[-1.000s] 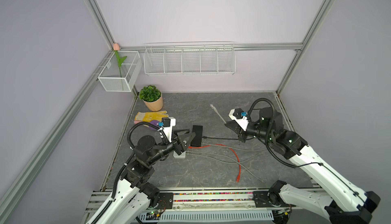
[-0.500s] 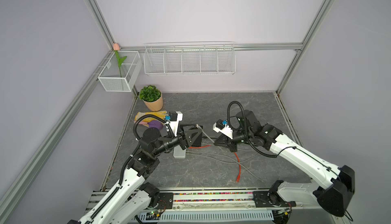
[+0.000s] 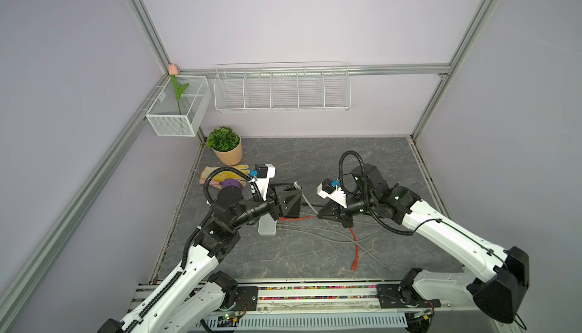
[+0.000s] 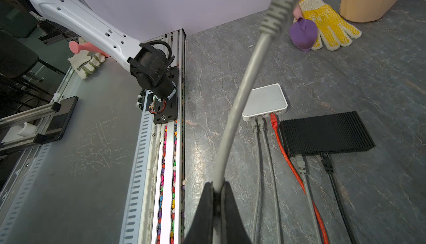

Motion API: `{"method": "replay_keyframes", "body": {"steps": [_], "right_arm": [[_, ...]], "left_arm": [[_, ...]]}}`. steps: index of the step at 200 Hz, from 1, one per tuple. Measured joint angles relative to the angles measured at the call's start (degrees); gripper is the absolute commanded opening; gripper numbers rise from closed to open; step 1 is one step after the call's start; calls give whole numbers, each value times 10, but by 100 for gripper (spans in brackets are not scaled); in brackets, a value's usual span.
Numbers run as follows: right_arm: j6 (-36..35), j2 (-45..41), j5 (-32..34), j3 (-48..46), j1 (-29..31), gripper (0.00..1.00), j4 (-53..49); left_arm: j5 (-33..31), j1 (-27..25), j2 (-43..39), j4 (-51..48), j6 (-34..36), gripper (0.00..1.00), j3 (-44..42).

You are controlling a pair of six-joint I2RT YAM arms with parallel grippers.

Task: Insert the plug into the switch port

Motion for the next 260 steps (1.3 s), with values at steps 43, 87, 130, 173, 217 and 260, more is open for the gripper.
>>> {"method": "replay_keyframes", "body": {"steps": [43,87,130,173,217,260], "right_arm": [[0,0,-9,0,0,7,3],[0,-1,-26,0,2,7,11],[0,0,-34,0,7,7,13],[0,6,-30,0,8,7,12],[7,27,-5,5,8,9,12],[15,38,14,24,9,16,5]], "left_arm": [[-15,0,-7,-7,5,60,0],[-27,0,-20,-7,4,60,0],[-20,0,-16,-6,-2,44,0],[-10,0,-15,-5,-2,23,0],[-6,-1,-16,-6,-6,2,-1],[-9,0,-23,-6,-4,0,-1]]}}
